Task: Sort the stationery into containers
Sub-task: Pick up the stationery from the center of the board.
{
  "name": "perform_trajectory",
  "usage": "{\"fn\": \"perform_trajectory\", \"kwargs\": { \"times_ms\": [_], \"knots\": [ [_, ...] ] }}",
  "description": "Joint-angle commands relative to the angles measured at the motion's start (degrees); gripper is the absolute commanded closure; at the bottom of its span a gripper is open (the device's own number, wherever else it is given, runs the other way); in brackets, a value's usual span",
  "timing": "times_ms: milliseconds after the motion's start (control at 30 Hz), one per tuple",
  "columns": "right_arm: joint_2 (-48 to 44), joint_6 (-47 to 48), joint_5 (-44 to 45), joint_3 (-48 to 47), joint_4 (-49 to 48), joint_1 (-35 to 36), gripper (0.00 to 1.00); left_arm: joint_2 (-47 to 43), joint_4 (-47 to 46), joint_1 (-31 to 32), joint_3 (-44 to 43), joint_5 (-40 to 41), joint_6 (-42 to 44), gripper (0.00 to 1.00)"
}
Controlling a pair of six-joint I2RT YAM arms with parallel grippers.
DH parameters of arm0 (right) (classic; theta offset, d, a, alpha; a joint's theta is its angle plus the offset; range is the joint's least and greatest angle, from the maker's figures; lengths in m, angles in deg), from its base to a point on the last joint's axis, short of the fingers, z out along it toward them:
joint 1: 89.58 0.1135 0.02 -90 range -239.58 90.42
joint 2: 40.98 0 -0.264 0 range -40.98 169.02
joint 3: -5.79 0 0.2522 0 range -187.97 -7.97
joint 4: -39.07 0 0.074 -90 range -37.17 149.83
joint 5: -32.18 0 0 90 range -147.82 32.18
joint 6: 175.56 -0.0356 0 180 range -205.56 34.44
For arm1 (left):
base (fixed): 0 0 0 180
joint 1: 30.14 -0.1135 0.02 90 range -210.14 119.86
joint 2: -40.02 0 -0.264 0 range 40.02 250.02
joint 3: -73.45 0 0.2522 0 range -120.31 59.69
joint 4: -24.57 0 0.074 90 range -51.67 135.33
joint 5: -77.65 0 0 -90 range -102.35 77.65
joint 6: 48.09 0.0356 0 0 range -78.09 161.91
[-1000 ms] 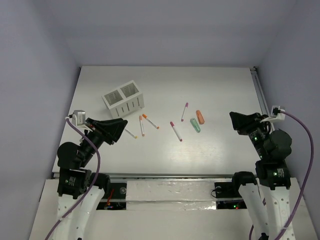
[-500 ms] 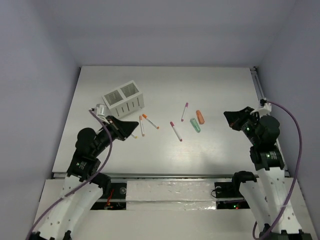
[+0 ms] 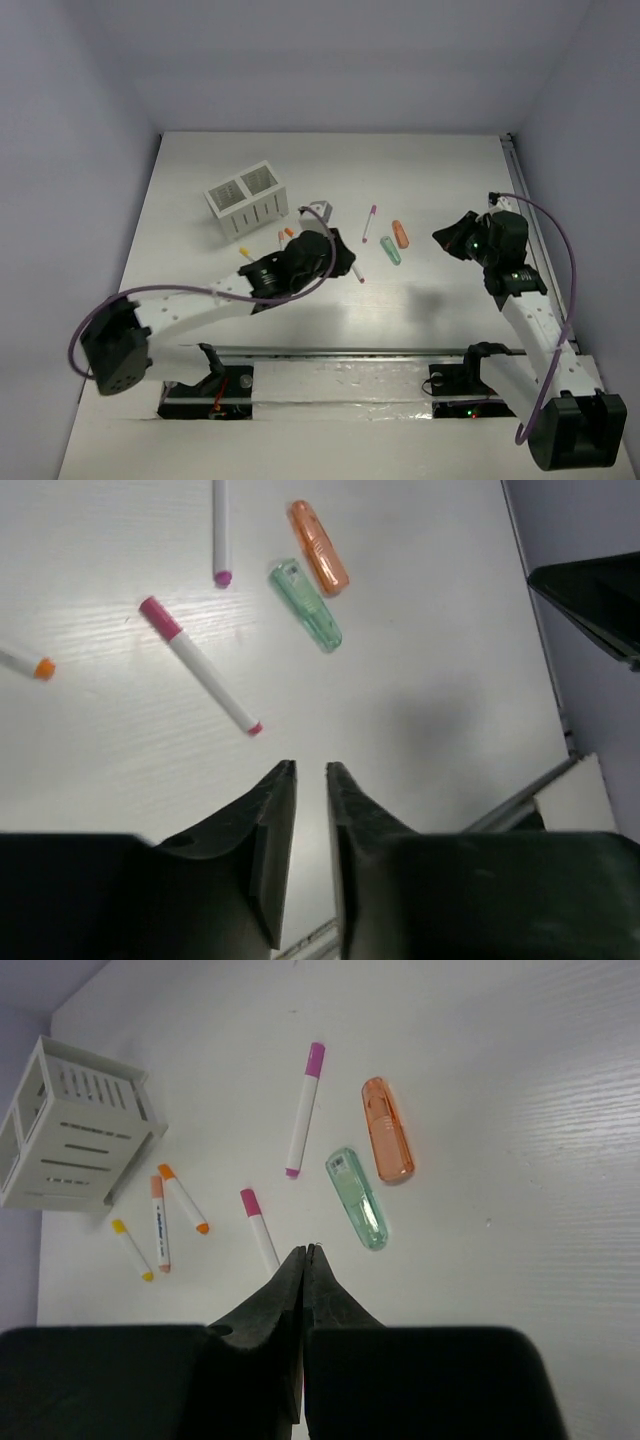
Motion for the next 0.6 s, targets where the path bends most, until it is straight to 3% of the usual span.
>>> {"fn": "perform_trajectory", "kwargs": {
  "times_ms": [0,33,67,167,267,300,400,567],
  "knots": [
    [-1.9,1.8,3.4,-1.6,-2.1,0.3,1.0,10.0,-3.4,2.8,-9.7,7.1,-1.4,0.76],
    [-2.5,1.9,5.3,-1.8,-1.6,0.3,1.0,14.9,-3.4,4.1,-11.6,7.4,-1.7,0.6],
    [-3.8,1.8,6.2,-2.0,-0.5,0.3,0.98,17.1,-3.4,4.7,-14.9,8.7,-1.9,0.54],
    [-6.4,0.4,10.5,-1.6,0.6,0.3,0.87,24.7,-1.3,4.7,-21.0,11.6,-3.5,0.5],
    [-9.4,-0.7,12.9,-0.7,1.0,0.3,0.64,32.2,3.5,4.7,-28.3,15.3,-4.7,0.45],
    [-10.5,-1.1,13.3,-0.5,1.1,0.3,0.5,34.0,7.6,4.7,-30.3,16.2,-5.6,0.43],
    [-11.7,-0.6,12.3,-0.1,1.1,0.3,0.46,42.2,11.4,4.7,-37.3,17.6,-6.5,0.43],
    [-13.6,-0.4,10.6,1.3,1.1,0.3,0.46,48.4,13.4,4.7,-45.5,18.6,-5.4,0.42]
  ]
}}
